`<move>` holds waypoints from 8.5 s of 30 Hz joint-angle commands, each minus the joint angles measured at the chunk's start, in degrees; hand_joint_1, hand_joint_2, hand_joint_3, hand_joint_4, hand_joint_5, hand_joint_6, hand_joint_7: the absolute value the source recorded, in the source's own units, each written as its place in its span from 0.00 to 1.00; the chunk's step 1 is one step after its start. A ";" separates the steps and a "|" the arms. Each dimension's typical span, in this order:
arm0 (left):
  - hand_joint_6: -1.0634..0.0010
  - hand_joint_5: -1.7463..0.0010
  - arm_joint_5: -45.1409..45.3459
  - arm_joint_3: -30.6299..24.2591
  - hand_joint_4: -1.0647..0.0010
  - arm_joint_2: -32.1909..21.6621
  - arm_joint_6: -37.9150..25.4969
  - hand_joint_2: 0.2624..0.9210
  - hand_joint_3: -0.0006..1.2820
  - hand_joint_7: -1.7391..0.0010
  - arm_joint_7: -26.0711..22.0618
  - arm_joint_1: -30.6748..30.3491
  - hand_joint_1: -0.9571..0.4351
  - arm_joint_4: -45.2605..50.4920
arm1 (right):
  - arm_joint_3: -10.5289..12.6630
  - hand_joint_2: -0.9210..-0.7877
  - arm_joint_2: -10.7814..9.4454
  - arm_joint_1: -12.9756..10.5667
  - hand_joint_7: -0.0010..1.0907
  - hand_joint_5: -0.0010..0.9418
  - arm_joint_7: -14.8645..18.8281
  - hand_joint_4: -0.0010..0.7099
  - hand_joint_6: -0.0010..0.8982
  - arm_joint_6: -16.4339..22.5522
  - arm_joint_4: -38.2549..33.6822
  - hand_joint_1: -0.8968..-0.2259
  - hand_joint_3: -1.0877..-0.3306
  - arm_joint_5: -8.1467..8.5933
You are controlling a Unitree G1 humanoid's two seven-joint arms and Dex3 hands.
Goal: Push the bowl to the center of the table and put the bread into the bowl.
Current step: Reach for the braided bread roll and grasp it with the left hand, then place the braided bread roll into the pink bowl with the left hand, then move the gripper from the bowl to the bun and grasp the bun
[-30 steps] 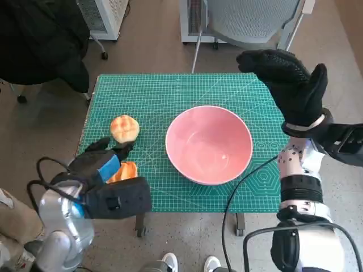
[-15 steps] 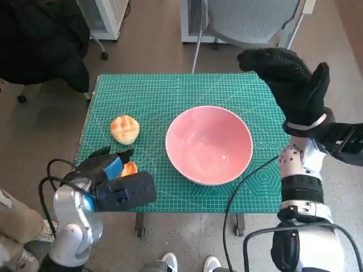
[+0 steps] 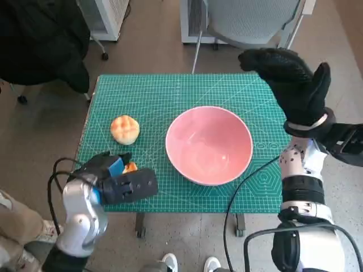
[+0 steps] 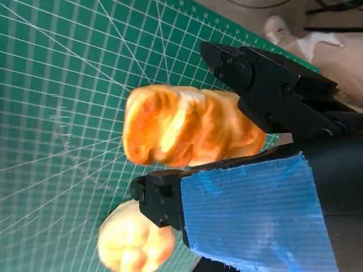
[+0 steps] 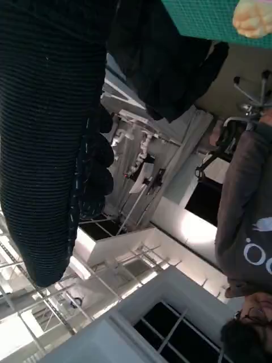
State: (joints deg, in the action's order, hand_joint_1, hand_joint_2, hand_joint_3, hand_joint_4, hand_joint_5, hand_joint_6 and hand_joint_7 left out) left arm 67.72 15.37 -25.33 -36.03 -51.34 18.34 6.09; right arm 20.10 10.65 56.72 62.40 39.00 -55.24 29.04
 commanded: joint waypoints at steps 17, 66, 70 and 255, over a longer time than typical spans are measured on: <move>0.64 0.16 -1.05 1.99 0.64 -1.40 1.25 0.97 0.27 0.19 12.46 1.26 0.69 -7.46 | -0.29 0.00 0.29 -1.95 0.00 0.00 -0.12 0.26 0.26 -0.23 0.70 0.36 0.43 -0.34; 0.37 0.18 -3.49 -3.09 0.40 -3.55 1.18 0.70 0.34 0.42 -0.56 17.27 0.69 22.40 | 0.07 0.00 -0.30 -1.28 0.00 0.00 0.49 0.26 0.27 0.02 -0.40 0.36 0.45 0.16; 0.38 0.20 -2.55 -1.04 0.41 -1.04 1.86 0.87 0.19 0.43 0.31 22.48 0.69 19.77 | 0.05 0.00 -0.34 -1.23 0.00 0.00 0.58 0.26 0.27 0.00 -0.40 0.36 0.45 0.16; 0.88 0.18 -17.38 10.26 0.93 -5.18 9.32 0.67 0.00 1.00 9.22 41.92 0.47 -44.06 | -0.54 0.00 -0.51 -1.84 0.01 0.00 -0.07 0.25 0.28 -2.06 0.31 0.38 0.50 -0.20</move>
State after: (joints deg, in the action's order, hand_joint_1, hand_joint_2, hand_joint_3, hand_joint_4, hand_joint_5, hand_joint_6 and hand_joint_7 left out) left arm 50.94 25.01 -31.26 -27.75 -43.80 58.24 -35.45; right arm 19.76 9.85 55.52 62.67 37.60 -55.06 29.21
